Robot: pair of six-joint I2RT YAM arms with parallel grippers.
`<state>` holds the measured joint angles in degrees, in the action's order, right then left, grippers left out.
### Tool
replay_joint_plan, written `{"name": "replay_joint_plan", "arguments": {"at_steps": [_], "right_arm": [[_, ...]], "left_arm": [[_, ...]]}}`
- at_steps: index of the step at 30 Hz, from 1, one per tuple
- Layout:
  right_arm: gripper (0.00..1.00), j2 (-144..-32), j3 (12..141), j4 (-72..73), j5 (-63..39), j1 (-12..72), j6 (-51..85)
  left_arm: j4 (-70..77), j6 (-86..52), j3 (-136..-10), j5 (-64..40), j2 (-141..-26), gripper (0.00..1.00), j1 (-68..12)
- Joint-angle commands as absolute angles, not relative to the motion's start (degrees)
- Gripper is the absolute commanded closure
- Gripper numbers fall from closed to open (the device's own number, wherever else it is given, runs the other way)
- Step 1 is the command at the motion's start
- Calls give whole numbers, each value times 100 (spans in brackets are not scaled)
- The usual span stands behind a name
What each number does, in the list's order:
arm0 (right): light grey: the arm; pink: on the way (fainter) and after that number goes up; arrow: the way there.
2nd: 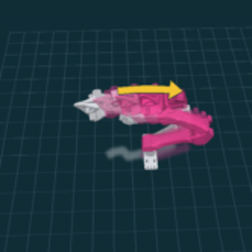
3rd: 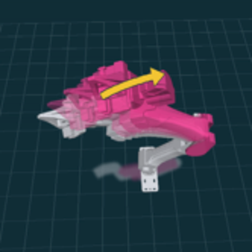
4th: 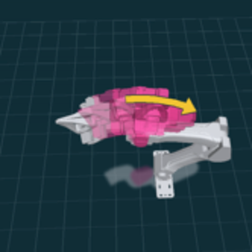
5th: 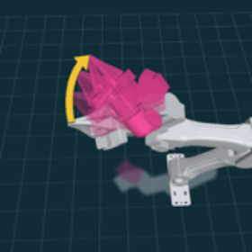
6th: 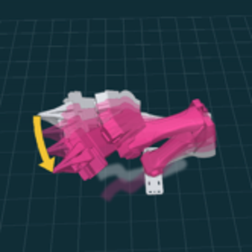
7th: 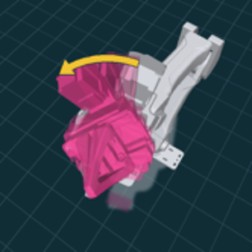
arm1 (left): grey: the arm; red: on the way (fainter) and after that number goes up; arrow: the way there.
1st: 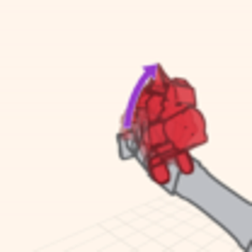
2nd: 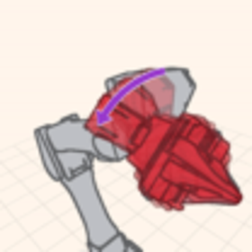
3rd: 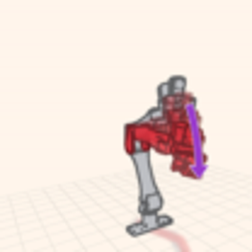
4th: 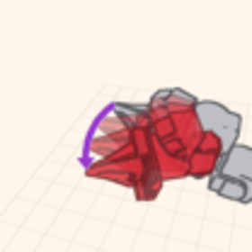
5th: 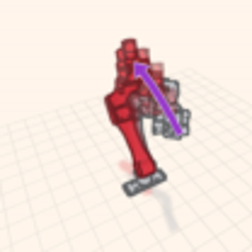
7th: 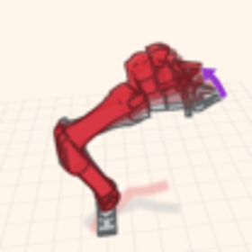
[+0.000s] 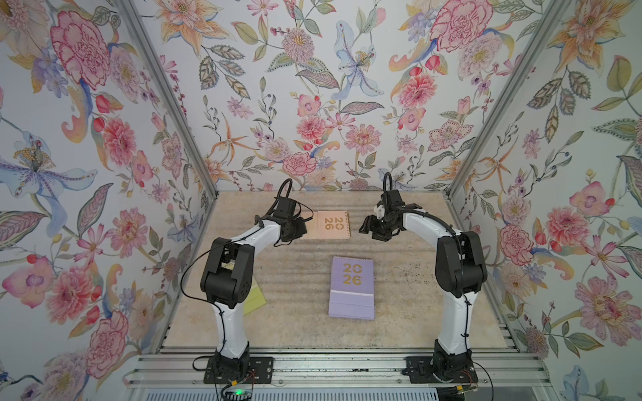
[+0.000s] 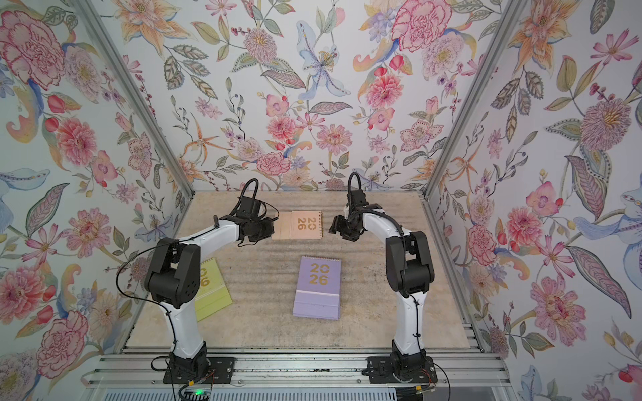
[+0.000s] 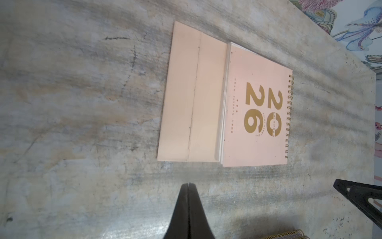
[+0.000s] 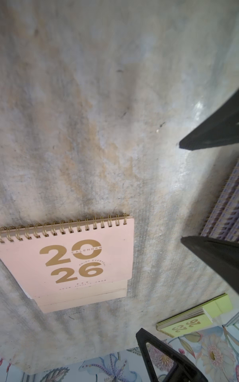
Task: Stack the calendars
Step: Pick up the calendar at the center of the board.
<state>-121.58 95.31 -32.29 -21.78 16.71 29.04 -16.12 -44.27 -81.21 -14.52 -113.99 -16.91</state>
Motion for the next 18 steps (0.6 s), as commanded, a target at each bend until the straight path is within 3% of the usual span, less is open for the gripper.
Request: {"name": "replay_joint_plan", "arguments": {"at_steps": [1,18], "right_arm": [[34,-12588,10088,-3310,-2553,1621,3051],[32,-14111,11615,-3300,-3360,1651,3408]], "left_arm": [[-1570,-4296,-8515,-1572,-11790,100,-1540],[-2048,-4273,-10023,-1509,-13309,100,-1397]]}}
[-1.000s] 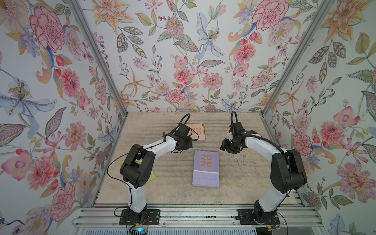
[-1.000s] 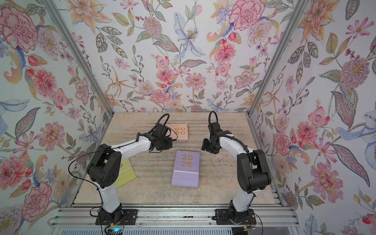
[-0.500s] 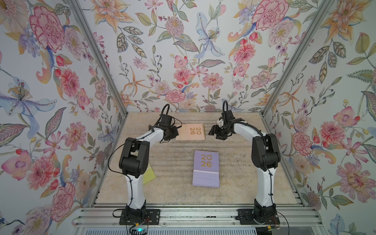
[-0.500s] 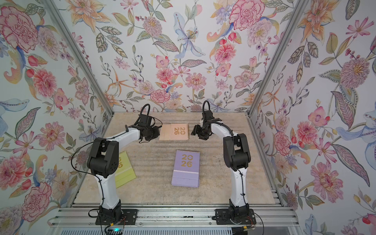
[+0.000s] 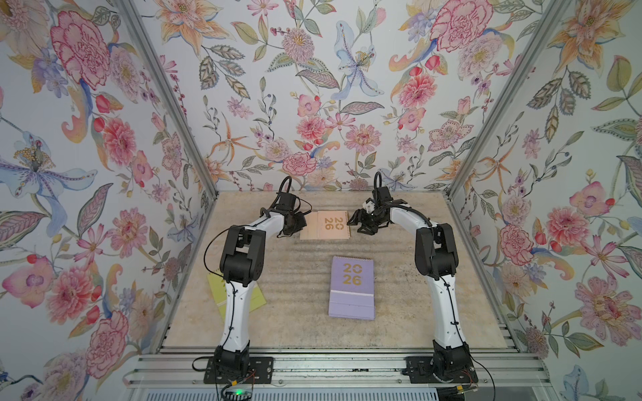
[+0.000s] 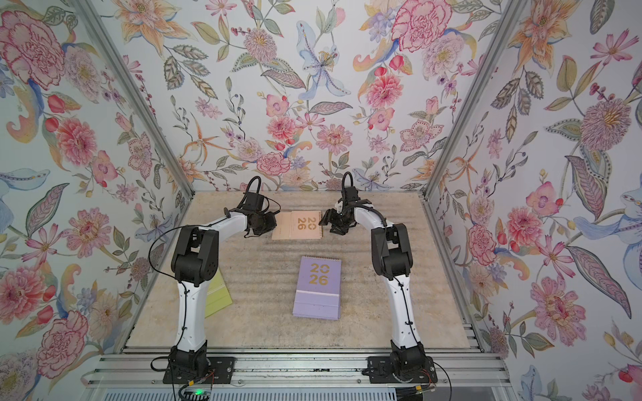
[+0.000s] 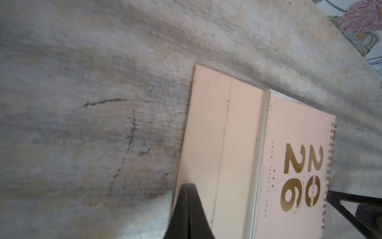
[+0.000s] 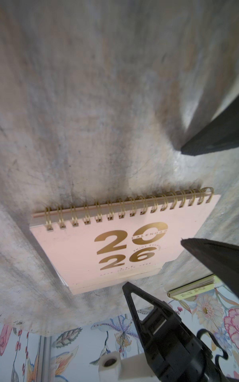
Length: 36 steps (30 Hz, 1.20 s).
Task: Stack the calendars
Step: Pick up the calendar at the center of the board.
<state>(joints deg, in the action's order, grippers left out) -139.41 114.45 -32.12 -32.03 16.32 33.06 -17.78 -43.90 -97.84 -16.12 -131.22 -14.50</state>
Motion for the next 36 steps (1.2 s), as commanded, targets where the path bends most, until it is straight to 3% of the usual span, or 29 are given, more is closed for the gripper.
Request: {"name": "replay_joint_plan", "arguments": {"at_steps": [1,16,25,32,36], "right_arm": [[32,-14150,11655,-3309,-3382,1666,3413],[32,-14607,11962,-3296,-3658,1855,3572],[32,-14728,11977,-3215,-3882,1958,3559],[34,-14787,11712,-1805,-4833,2014,4203],[41,-14782,11618,-1065,-5154,2013,4596]], "left_arm": [[-2063,-4267,-10037,-1485,-13339,100,-1387],[-2330,-3924,-9597,-774,-13031,100,-1357],[-2166,-3911,-9478,-1283,-13144,100,-1377],[-2151,-4017,-9444,-1669,-13239,100,-1422],[-2094,-4045,-9510,-1842,-13210,100,-1402]]}}
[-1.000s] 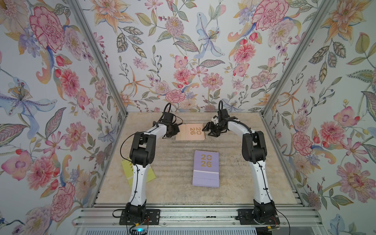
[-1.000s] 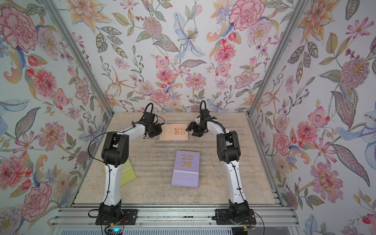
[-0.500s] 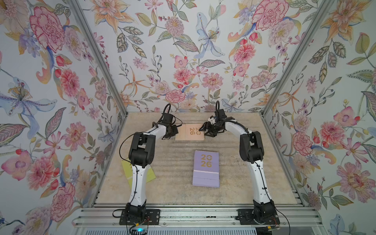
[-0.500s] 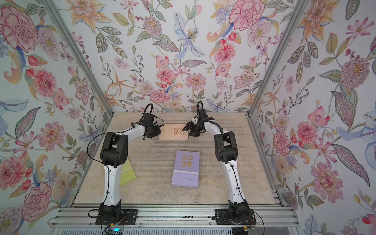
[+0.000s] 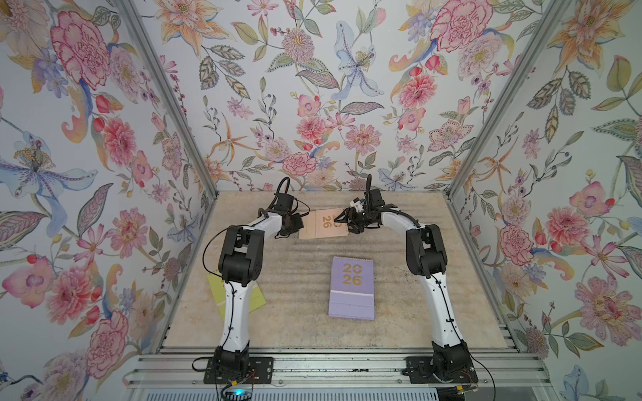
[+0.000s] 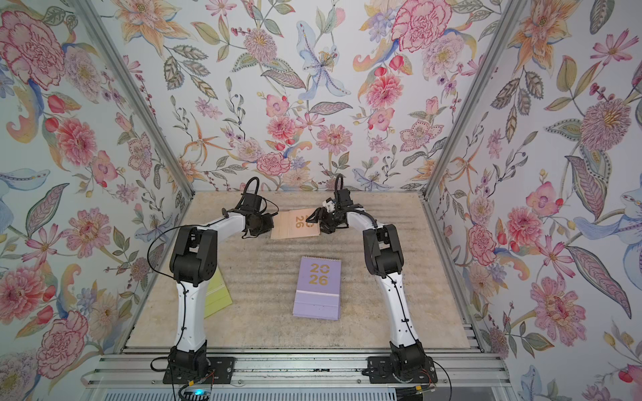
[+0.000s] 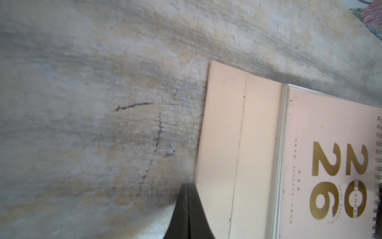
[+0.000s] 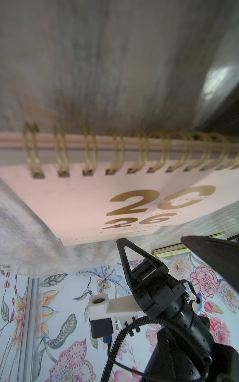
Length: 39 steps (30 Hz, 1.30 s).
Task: Stack the calendars
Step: Pick up the calendar at the center of the board.
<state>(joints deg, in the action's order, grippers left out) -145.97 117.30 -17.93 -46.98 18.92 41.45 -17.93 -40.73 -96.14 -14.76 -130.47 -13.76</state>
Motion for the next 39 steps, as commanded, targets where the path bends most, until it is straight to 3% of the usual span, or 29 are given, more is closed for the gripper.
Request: {"name": "replay_joint_plan", "arguments": {"at_steps": [1,6,9,11,14,21,24,35,39], "right_arm": [[44,-14779,11615,-987,-5202,2019,4643],[73,-14592,11432,-806,-5185,2026,4655],[82,-14306,11197,-678,-5130,2007,4623],[85,-14078,11028,-648,-5089,1998,4560],[88,-13664,10761,-641,-5041,1990,4401],[90,-12330,9709,-650,-4980,2019,3791],[90,-11721,9176,-667,-4992,2048,3532],[95,-9436,7409,-937,-4427,2568,1825],[97,-8773,6945,-937,-4141,2821,1031]], "left_arm": [[-2121,-4037,-9555,-1882,-13210,100,-1405],[-2138,-3996,-9681,-2004,-13097,100,-1398],[-2097,-3959,-9690,-2063,-12891,100,-1394],[-2067,-3916,-9683,-2082,-12685,92,-1393],[-2016,-3824,-9644,-2173,-12289,74,-1364],[-1516,-3235,-9190,-2560,-11098,47,-1352],[-885,-2974,-8648,-2896,-10484,43,-1347],[4015,-2596,-5775,-4765,-8452,32,-1468],[4168,-2096,-5772,-5321,-8293,29,-1644]]}}
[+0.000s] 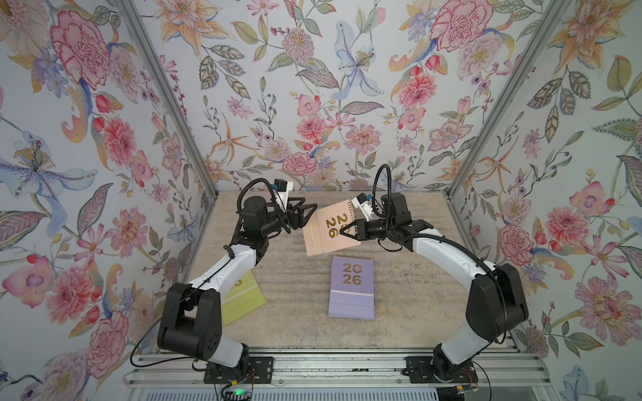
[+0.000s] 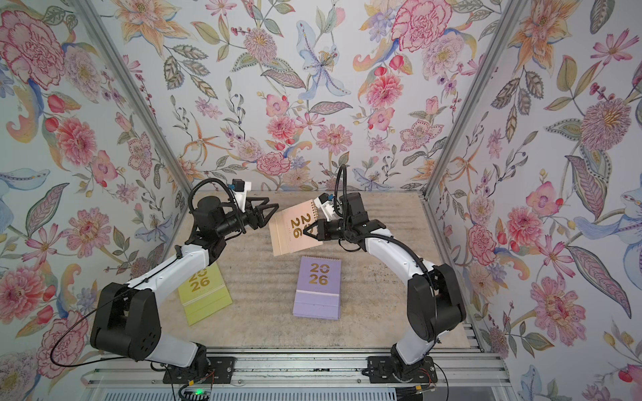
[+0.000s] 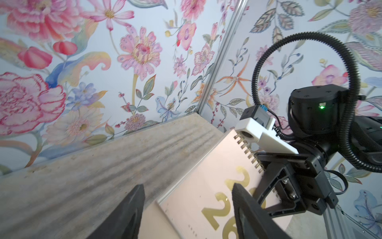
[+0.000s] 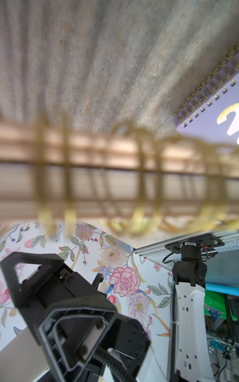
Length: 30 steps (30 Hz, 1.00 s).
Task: Stack the calendars
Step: Place the calendar at the calendar.
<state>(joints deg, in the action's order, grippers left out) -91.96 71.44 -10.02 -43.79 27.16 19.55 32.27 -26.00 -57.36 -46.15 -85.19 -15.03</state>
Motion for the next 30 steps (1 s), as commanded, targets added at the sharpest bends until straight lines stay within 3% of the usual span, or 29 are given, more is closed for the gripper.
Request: {"name": "replay_joint_plan", "arguments": {"at_steps": [1,16,30], "right_arm": [[97,-8600,6862,-930,-4078,2883,838],[100,-7469,6154,-955,-4088,3032,-825],[100,-7384,6258,-1070,-4051,3041,-1864]], "left_arm": [[3982,-1905,-5848,-5418,-8283,29,-1721],[1966,-533,-6824,-6334,-8512,23,-2157],[534,61,-7330,-6611,-8744,31,-2608]]}}
